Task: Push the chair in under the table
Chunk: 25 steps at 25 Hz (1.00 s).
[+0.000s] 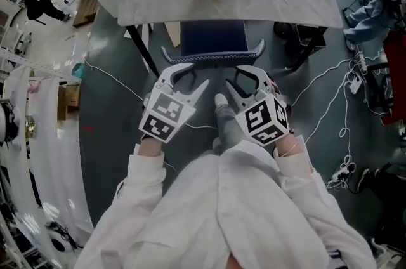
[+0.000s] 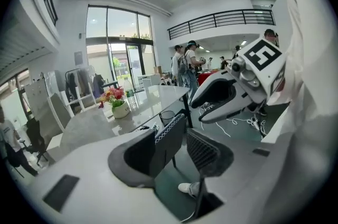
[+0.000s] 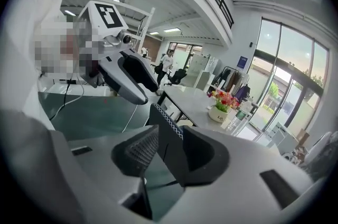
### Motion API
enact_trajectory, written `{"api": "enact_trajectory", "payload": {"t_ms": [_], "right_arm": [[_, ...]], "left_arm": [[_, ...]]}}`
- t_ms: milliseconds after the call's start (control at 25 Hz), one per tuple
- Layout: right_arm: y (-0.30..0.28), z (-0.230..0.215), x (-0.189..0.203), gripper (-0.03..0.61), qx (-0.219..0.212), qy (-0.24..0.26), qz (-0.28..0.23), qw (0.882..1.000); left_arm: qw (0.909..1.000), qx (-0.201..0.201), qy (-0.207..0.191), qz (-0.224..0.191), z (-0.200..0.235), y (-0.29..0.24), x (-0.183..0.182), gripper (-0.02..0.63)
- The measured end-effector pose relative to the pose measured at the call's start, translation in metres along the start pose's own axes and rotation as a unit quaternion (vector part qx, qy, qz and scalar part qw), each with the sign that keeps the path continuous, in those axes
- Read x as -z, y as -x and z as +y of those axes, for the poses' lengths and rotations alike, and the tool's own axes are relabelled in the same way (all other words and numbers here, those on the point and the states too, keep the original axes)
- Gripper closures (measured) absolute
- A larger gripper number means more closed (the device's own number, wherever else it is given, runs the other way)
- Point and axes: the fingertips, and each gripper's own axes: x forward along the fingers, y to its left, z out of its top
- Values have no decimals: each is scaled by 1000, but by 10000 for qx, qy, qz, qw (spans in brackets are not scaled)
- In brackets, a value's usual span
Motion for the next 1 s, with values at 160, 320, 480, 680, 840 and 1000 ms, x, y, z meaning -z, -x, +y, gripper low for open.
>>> {"api": "enact_trajectory", "payload": {"t_ms": [160,320,480,680,840,1000], "right_arm": [[24,12,-16,432,16,-353,-463,9983],[44,21,-29,458,-40,-668,-743,9950],[54,32,-34,490,-342,-908,-867,9915],[61,32,-31,524,-423,-1334,-1108,9840],[68,22,-26,537,-354,-1639,-1269,9776],[80,10,-25,541,-343,-1791,-1439,9726]], "left_arm": [[9998,-54,39,-177,-17,19,-5,422],[9987,-35,360,-350,-29,31,-8,423],[9965,104,669,-484,-42,37,-10,430],[9907,8,1037,-884,-47,44,-26,476],[9851,-178,1276,-1139,-48,46,-31,527],[9794,-237,1516,-1313,-56,44,-38,554]]}}
